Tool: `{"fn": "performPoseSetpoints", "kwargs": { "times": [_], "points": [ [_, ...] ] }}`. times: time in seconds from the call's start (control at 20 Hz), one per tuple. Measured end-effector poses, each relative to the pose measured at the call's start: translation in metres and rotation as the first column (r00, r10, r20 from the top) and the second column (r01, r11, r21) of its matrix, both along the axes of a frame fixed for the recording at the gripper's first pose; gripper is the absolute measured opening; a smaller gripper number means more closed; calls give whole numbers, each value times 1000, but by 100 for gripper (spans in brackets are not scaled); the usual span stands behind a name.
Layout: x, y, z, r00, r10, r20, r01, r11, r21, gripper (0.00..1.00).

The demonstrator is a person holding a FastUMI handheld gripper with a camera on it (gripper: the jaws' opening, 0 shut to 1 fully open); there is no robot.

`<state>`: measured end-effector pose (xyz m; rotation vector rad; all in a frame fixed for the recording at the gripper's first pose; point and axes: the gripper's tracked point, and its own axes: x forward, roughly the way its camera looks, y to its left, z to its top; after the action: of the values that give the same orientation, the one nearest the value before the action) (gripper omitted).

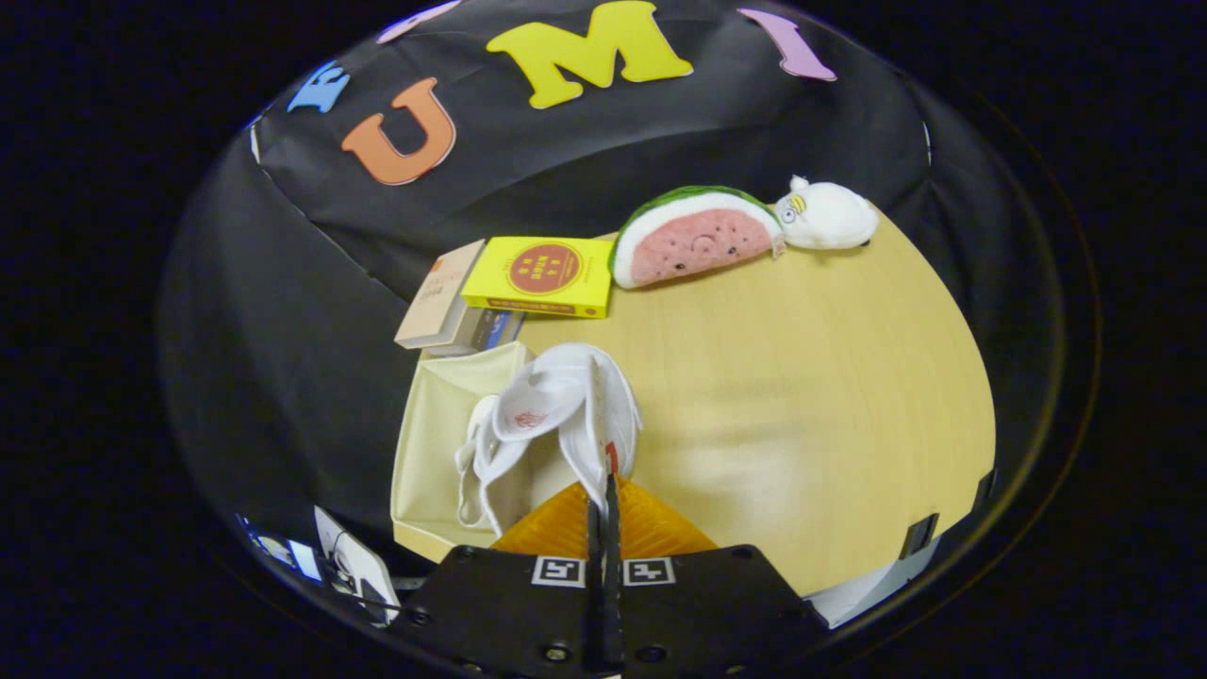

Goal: Open the storage box then place both shoes into the box .Put the left shoe in first, then the right shoe, with the right side of both shoes facing outward in a uniform manner.

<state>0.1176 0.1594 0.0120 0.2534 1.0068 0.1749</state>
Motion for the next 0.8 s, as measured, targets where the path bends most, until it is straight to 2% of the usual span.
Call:
{"fn": "performPoseSetpoints", "kwargs": {
  "times": [0.05, 0.15, 0.25, 0.4, 0.6, 0.8],
  "points": [
    [-2, 18, -3, 1000, 21, -11, -21, 1000, -18, 0],
    [-4, 32, -18, 999, 13, -35, -16, 997, -73, 0],
    [1, 42, -14, 1000, 5, 6, -4, 995, -99, 0],
    [5, 38, 9, 996, -14, 87, 20, 998, -66, 0],
    [2, 51, 11, 999, -10, 40, 9, 999, 40, 0],
    [8, 69, 20, 994, 4, 111, -7, 1000, 29, 0]
  ]
}}
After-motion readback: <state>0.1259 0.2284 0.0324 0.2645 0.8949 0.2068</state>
